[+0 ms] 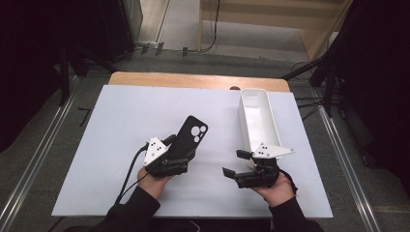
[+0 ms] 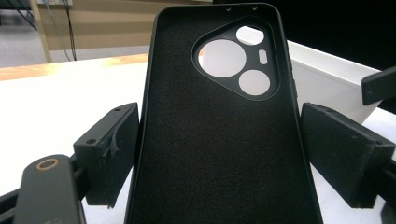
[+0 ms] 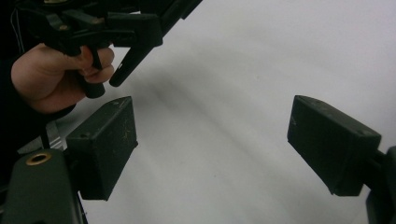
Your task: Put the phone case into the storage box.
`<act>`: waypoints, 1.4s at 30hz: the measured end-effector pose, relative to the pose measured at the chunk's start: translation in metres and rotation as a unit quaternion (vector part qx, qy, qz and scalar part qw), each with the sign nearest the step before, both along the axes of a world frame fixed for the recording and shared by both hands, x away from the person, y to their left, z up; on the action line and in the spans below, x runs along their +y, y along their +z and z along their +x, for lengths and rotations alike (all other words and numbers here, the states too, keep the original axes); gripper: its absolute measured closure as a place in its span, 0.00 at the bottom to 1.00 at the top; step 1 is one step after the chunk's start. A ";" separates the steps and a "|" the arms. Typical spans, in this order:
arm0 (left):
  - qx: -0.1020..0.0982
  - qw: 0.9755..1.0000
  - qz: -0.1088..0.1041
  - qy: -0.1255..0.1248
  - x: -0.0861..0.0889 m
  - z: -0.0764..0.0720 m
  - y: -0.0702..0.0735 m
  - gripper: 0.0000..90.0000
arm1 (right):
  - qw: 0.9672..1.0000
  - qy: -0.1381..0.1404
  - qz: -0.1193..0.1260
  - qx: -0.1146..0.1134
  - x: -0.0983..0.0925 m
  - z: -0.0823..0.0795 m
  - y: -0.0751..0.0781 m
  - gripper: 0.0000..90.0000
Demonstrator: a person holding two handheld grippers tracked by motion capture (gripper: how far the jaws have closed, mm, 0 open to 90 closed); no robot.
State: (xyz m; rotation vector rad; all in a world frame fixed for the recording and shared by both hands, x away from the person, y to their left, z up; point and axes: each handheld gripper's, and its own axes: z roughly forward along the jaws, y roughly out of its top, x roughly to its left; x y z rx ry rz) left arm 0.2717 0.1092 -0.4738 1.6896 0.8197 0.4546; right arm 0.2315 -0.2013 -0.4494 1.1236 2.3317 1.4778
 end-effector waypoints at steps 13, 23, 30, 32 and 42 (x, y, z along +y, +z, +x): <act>0.001 1.000 0.000 0.004 0.000 -0.001 -0.003 0.16 | 1.000 0.000 -0.014 0.003 0.017 0.020 0.018 0.16; -0.005 1.000 0.002 0.009 -0.003 -0.002 -0.008 0.16 | 1.000 -0.001 -0.013 0.009 0.028 0.032 0.027 0.16; -0.013 1.000 -0.003 0.013 -0.003 -0.003 -0.009 0.16 | 1.000 -0.006 -0.004 0.018 0.035 0.040 0.029 0.16; -0.015 1.000 -0.002 0.020 -0.003 -0.003 -0.009 0.16 | 1.000 -0.008 -0.001 0.019 0.037 0.042 0.030 0.16; -0.026 0.999 -0.005 0.044 -0.004 -0.005 -0.011 0.16 | 0.999 -0.018 0.008 0.030 0.048 0.054 0.032 0.16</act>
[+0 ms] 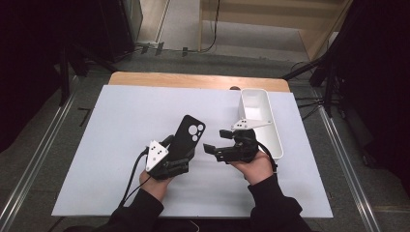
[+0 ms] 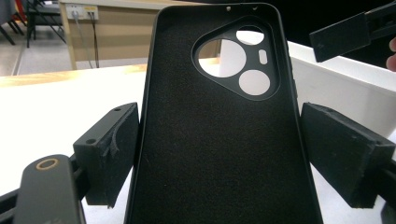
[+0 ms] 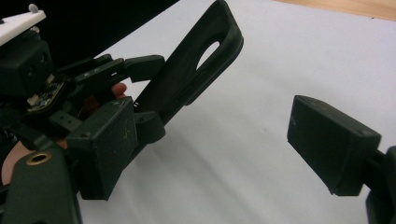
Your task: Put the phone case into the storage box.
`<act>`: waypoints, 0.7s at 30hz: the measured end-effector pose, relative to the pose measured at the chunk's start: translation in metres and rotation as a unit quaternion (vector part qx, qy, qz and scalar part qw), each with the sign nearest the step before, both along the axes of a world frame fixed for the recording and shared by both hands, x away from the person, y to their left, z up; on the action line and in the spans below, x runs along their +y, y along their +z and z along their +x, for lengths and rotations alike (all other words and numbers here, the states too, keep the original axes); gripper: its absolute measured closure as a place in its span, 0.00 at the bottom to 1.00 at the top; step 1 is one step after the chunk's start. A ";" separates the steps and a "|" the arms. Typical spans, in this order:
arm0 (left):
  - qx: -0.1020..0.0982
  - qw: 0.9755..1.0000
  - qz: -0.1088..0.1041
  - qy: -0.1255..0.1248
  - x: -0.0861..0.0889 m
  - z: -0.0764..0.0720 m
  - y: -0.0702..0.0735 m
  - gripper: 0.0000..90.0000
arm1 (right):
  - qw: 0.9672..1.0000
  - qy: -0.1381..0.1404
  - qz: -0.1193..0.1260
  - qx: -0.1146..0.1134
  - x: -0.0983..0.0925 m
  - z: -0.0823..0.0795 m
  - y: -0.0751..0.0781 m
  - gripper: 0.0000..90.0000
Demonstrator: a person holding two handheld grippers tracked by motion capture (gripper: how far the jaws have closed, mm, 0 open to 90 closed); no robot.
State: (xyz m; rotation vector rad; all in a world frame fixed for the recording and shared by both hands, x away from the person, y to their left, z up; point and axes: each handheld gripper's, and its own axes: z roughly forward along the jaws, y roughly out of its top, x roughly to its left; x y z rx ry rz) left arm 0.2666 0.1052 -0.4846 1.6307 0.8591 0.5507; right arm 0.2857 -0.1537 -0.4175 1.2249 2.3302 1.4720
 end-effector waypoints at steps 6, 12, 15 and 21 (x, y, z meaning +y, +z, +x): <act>0.004 1.000 -0.007 0.009 -0.001 0.002 -0.001 0.16 | 1.000 -0.006 0.015 0.006 0.007 0.007 -0.002 0.16; 0.010 1.000 -0.017 0.012 -0.002 0.002 -0.003 0.16 | 1.000 -0.012 0.021 0.007 0.013 0.013 -0.003 0.16; 0.010 1.000 -0.016 0.012 -0.003 0.001 -0.004 0.16 | 1.000 -0.015 0.024 0.010 0.017 0.015 -0.004 0.16; 0.011 1.000 -0.020 0.014 -0.006 -0.001 -0.005 0.16 | 0.999 -0.029 0.037 0.024 0.020 0.020 -0.006 0.16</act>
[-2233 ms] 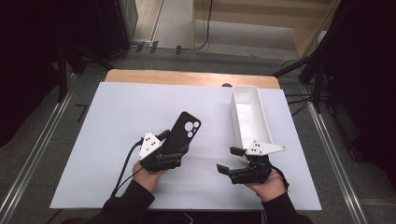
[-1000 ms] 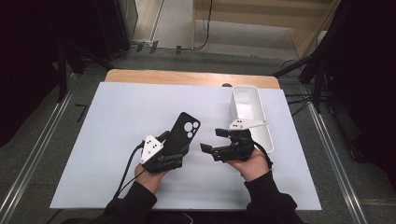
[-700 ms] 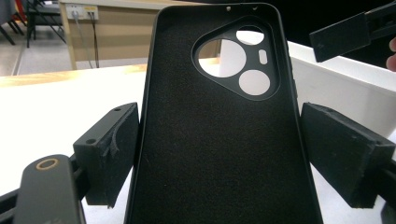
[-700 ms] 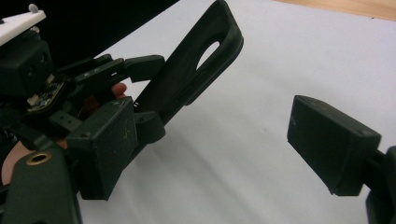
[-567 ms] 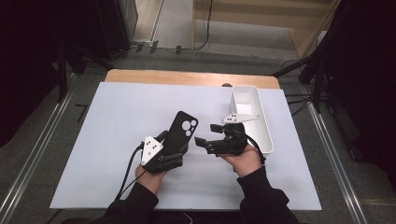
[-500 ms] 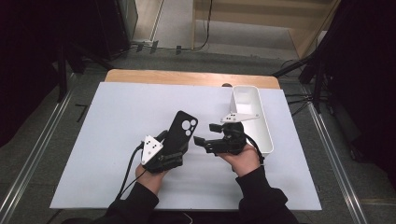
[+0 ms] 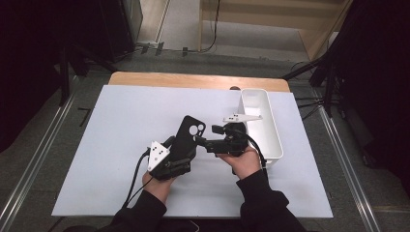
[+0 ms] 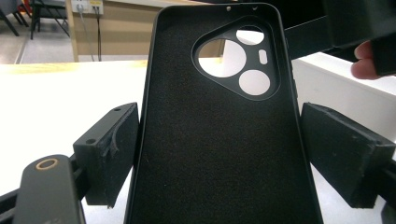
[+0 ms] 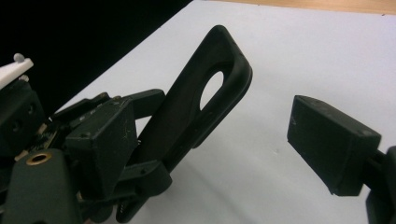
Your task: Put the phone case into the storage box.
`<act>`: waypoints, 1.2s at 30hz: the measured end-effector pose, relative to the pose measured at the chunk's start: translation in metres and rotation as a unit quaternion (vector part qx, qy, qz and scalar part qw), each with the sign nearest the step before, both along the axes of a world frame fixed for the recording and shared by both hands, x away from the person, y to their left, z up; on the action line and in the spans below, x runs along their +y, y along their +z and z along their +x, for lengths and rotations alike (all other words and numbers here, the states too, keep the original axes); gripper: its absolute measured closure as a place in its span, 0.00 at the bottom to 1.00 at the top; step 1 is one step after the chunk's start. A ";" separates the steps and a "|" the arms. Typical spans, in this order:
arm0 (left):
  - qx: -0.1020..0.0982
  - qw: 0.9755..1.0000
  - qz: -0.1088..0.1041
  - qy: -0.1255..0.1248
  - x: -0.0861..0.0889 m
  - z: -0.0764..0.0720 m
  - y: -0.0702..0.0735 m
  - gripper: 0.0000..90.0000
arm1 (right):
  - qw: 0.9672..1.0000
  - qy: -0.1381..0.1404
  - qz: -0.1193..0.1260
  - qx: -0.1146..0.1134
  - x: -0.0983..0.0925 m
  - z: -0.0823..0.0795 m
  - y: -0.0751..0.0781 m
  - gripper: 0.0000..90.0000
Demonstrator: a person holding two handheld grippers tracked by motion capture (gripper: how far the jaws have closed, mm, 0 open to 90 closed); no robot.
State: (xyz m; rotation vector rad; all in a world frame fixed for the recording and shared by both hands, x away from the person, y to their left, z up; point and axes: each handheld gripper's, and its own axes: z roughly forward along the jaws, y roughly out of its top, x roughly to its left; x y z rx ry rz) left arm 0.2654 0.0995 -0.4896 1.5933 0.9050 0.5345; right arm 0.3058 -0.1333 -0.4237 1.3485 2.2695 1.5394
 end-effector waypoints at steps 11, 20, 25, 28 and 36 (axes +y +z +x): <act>-0.011 1.000 0.002 0.005 -0.002 -0.002 -0.001 0.16 | 1.000 -0.002 0.016 0.018 0.009 0.007 -0.004 0.16; -0.017 1.000 0.007 0.006 -0.004 -0.003 0.000 0.16 | 1.000 0.003 0.016 0.019 0.016 0.014 -0.010 0.17; -0.017 1.000 0.008 0.007 -0.005 -0.004 -0.001 0.16 | 0.999 0.006 0.026 0.033 0.018 0.017 -0.012 0.33; -0.016 1.000 0.005 0.006 -0.006 -0.004 0.000 0.16 | 0.999 0.006 0.026 0.041 0.019 0.018 -0.012 0.42; -0.009 1.000 0.010 0.004 -0.007 -0.005 -0.001 0.16 | 0.993 0.001 0.061 0.101 0.019 0.022 -0.012 0.61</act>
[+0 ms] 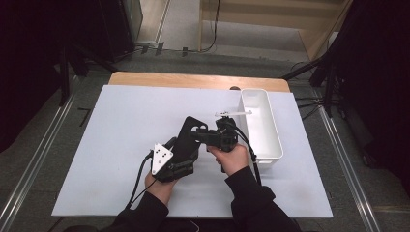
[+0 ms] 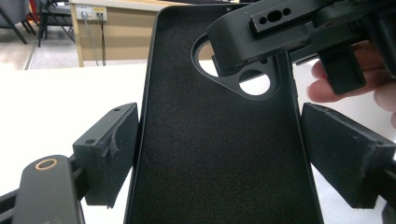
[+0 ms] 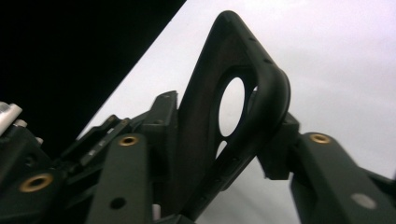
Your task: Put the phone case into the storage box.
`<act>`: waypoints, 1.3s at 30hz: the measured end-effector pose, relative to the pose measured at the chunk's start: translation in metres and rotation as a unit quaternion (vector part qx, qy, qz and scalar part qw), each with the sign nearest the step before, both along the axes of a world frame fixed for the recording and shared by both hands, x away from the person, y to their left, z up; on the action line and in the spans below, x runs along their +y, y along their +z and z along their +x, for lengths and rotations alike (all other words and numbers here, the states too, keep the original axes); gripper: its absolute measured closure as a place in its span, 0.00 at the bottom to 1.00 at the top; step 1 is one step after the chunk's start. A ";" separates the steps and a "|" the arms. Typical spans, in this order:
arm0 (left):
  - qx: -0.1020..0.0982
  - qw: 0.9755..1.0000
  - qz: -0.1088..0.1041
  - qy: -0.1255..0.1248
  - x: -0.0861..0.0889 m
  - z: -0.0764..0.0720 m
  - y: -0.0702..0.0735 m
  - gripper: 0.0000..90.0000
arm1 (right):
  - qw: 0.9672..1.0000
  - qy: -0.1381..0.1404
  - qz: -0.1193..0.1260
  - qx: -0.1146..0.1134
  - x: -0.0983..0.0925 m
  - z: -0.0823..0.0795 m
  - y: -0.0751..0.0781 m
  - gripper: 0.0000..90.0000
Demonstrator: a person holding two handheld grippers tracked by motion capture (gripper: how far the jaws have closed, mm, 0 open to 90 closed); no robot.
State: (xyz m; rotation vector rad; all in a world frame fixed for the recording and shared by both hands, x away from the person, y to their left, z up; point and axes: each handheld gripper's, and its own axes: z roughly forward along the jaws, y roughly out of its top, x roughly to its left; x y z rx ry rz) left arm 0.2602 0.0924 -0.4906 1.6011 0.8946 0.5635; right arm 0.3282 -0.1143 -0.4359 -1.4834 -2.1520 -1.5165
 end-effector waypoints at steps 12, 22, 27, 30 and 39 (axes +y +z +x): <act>0.003 1.000 -0.011 -0.006 -0.001 0.000 -0.002 0.15 | 1.000 -0.010 0.007 0.023 -0.003 -0.001 0.002 0.81; 0.008 1.000 -0.013 -0.015 0.000 0.001 0.000 0.15 | 0.999 -0.013 0.012 0.029 -0.003 -0.002 0.006 0.83; 0.003 1.000 -0.008 -0.018 -0.002 0.001 0.003 0.15 | 1.000 -0.013 0.012 0.024 -0.004 -0.004 0.009 0.84; 0.010 1.000 -0.007 -0.026 -0.001 0.002 0.004 0.14 | 1.000 -0.010 0.017 0.024 -0.004 -0.005 0.010 0.84; 0.006 0.998 0.010 -0.054 0.001 0.003 0.013 0.10 | 1.000 -0.013 0.003 -0.004 -0.006 -0.009 0.017 0.84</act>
